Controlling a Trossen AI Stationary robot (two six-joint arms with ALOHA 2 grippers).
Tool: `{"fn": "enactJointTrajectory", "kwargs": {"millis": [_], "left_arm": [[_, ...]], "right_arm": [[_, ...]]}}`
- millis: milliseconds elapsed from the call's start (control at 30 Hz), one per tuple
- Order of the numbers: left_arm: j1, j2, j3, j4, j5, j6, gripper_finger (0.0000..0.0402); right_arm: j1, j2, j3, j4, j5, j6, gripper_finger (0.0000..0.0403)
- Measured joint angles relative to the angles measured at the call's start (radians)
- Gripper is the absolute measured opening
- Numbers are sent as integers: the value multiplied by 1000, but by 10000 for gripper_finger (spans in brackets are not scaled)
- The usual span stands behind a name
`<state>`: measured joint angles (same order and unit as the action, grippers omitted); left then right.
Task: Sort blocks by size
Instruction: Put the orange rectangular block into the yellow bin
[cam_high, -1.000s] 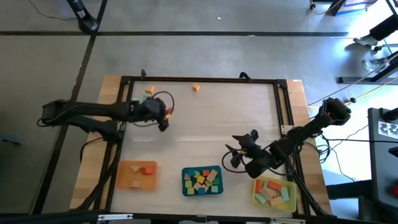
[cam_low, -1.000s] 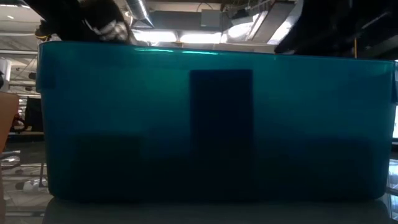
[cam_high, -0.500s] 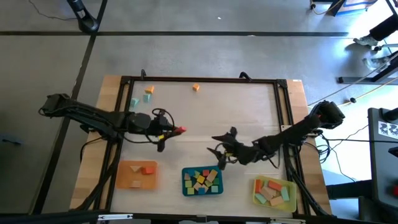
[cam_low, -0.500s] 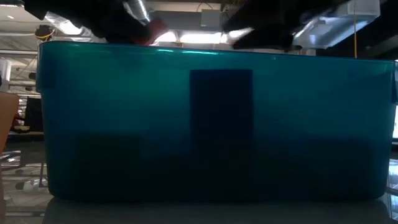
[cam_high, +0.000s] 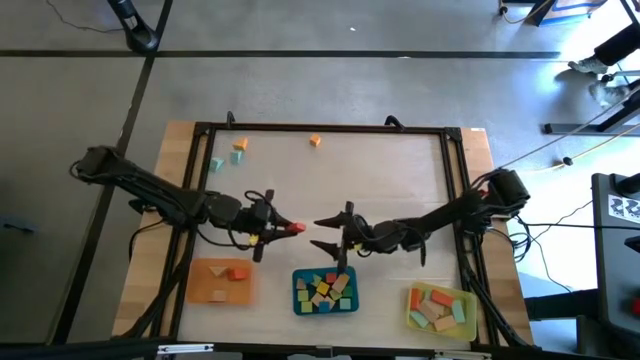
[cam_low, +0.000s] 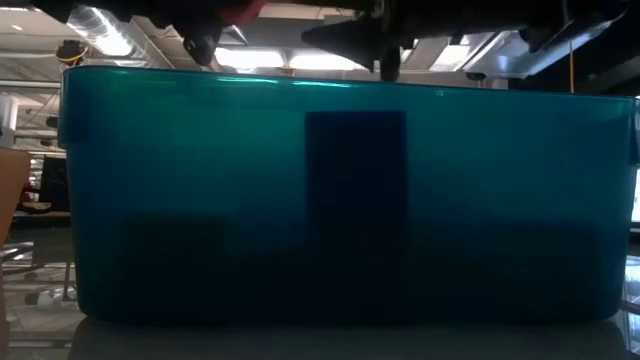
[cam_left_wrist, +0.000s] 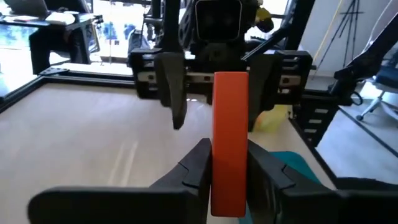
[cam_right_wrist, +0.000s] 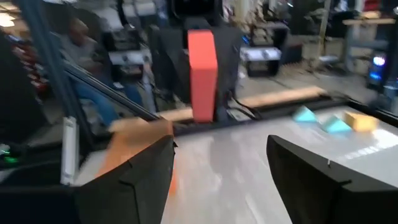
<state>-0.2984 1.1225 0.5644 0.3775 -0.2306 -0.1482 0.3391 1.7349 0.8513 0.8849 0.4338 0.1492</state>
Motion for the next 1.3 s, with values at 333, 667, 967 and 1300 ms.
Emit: {"fn": "enactJointTrajectory", "kwargs": {"millis": [333, 667, 967, 1300], "left_arm": [[-17, 156, 0, 198, 0, -2, 61], [-31, 185, 0, 310, 0, 31, 61], [-29, 184, 0, 316, -1, 46, 58], [-29, 184, 0, 316, -1, 49, 57]], "right_arm": [[0, 28, 51, 60, -35, -61, 255], [0, 28, 59, 57, -47, -78, 213], [-14, 28, 59, 106, -89, -77, 120], [-18, 28, 68, 111, -86, -76, 138]]}}
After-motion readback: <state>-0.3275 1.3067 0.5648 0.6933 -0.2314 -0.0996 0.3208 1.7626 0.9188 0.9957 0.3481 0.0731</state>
